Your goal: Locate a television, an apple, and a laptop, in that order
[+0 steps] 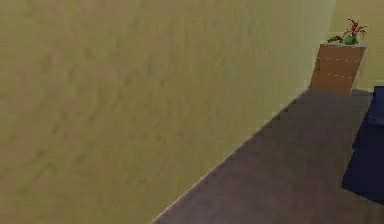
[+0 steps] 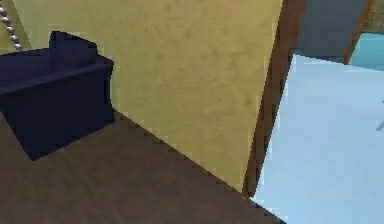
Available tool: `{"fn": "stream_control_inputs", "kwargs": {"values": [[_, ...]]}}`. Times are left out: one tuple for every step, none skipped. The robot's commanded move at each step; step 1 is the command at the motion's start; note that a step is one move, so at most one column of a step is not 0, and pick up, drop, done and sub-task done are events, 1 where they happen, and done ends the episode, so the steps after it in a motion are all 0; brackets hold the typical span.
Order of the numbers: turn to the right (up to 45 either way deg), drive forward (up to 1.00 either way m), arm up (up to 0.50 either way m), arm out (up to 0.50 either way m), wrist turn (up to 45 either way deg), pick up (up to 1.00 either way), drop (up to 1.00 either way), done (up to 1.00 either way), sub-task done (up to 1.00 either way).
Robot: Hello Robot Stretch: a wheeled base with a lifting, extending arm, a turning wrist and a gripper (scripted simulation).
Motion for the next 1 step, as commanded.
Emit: {"fn": "stream_control_inputs", "kwargs": {"values": [[-45.0,0.00,0.00,0.00,0.0,0.00,0.00,0.00,0.00]]}}
